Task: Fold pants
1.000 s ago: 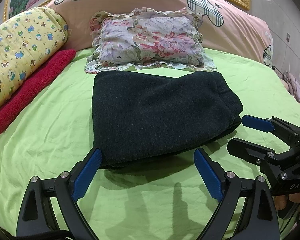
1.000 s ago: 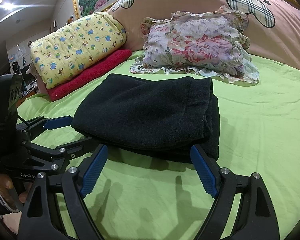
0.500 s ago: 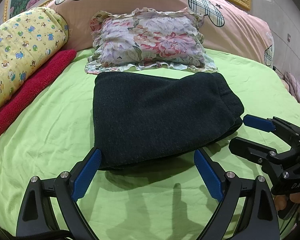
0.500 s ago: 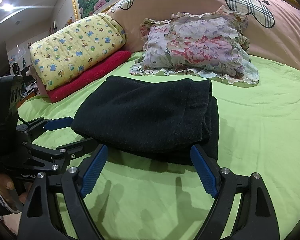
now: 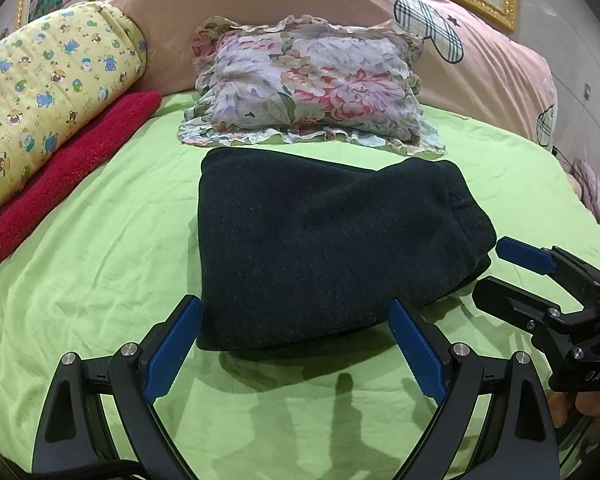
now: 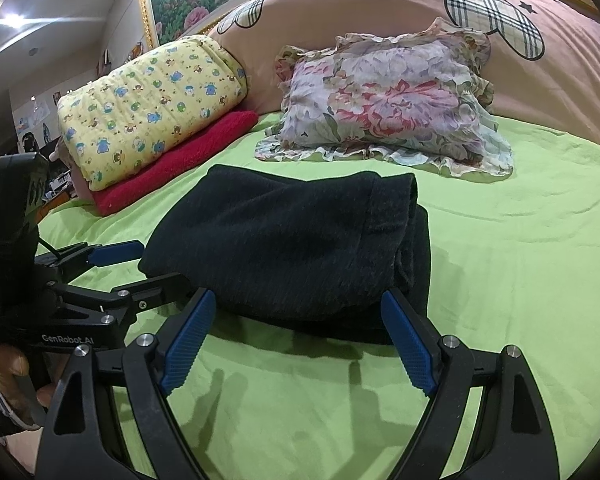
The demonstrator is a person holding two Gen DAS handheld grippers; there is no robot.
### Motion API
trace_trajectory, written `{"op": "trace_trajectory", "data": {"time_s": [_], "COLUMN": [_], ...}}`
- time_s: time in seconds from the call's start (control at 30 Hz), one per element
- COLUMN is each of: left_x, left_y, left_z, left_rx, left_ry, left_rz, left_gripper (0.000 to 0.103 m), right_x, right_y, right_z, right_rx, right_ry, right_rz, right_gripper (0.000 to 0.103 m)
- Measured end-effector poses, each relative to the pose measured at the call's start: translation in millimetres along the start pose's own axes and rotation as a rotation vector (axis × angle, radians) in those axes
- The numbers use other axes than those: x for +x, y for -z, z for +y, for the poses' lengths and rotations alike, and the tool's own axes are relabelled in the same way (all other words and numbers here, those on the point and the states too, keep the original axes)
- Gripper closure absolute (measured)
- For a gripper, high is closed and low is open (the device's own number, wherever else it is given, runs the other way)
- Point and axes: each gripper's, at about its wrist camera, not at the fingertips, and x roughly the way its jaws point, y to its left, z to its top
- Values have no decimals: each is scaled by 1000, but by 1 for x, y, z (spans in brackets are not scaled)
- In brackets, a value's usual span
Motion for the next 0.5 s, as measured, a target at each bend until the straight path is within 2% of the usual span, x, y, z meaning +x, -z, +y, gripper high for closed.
{"op": "trace_trajectory", "data": {"time_s": [0.5], "left_x": [-4], "left_y": [-3], "left_z": [2], "left_rx": [-10], "left_ry": [-2], "left_rz": [0], "left_gripper": [9], "right_x": [0], "right_y": [-2], "right_z": [-1], "right_rx": [6], "right_ry": [-3], "right_rz": [-2], "right_gripper": [18]}}
